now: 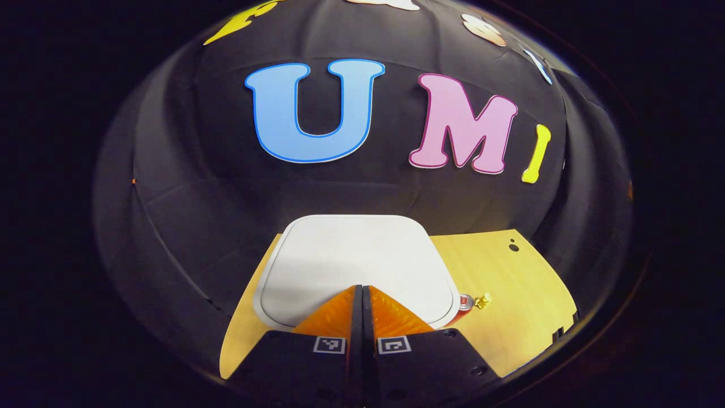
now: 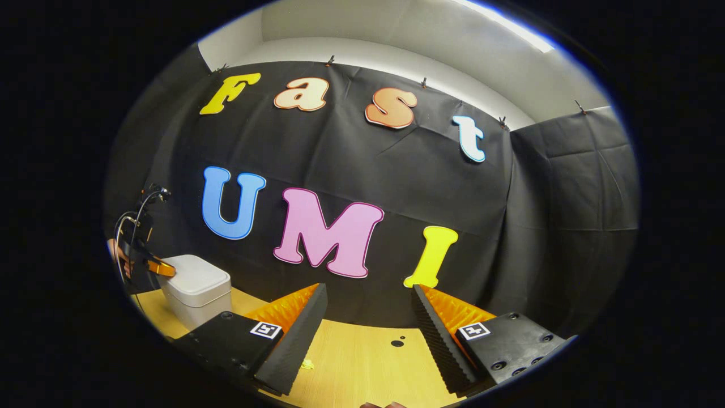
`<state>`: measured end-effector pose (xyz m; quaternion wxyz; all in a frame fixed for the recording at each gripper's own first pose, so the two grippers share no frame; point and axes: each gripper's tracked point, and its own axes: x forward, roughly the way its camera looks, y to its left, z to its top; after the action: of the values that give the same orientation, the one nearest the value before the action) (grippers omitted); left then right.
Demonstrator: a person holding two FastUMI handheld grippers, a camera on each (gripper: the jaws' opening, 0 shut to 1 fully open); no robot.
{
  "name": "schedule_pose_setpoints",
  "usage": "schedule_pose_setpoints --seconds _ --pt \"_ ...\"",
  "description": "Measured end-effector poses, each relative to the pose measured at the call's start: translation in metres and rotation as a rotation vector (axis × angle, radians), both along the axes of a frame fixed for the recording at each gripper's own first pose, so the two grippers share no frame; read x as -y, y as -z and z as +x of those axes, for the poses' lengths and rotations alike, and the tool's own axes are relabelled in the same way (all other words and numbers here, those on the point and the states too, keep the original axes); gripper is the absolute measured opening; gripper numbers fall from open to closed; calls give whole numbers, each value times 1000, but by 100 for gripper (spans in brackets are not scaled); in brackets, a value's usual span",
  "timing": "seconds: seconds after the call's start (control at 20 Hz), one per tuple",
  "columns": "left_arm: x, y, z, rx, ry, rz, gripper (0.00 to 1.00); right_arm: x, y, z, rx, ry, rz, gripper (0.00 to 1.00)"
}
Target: Press the lid of the desktop garbage bin to open it, pick up the crumpled paper on the desktop and throw it into the bin, then pick up the pop can on the desktop and drop it into the bin, and finally close the garbage bin lid.
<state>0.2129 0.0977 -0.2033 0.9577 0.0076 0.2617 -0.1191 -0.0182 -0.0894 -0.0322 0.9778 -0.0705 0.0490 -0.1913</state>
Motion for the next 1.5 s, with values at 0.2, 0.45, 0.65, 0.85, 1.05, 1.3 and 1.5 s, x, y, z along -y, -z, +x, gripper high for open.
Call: schedule_pose_setpoints --seconds 0.2,0.45,0.65,0.85,1.05,1.3,1.5 --pt "-6 -24 3 98 -4 13 6 -1 0 -6 -17 14 -19 96" --pt "3 -82 -6 256 43 38 7 -11 1 -16 -22 27 -9 96" --pt "13 -108 -36 302 73 8 7 -17 7 -20 -34 31 14 96" --pt "17 -136 -73 359 83 -8 19 -20 24 -12 -72 9 52 97" --pt "14 -161 -115 401 63 -25 67 -21 51 16 -139 -48 114 97" --pt "1 -185 -155 487 7 21 95 -28 119 64 -298 -135 293 97" --pt "8 -191 -178 484 -35 6 94 -33 184 103 -463 -182 391 97"
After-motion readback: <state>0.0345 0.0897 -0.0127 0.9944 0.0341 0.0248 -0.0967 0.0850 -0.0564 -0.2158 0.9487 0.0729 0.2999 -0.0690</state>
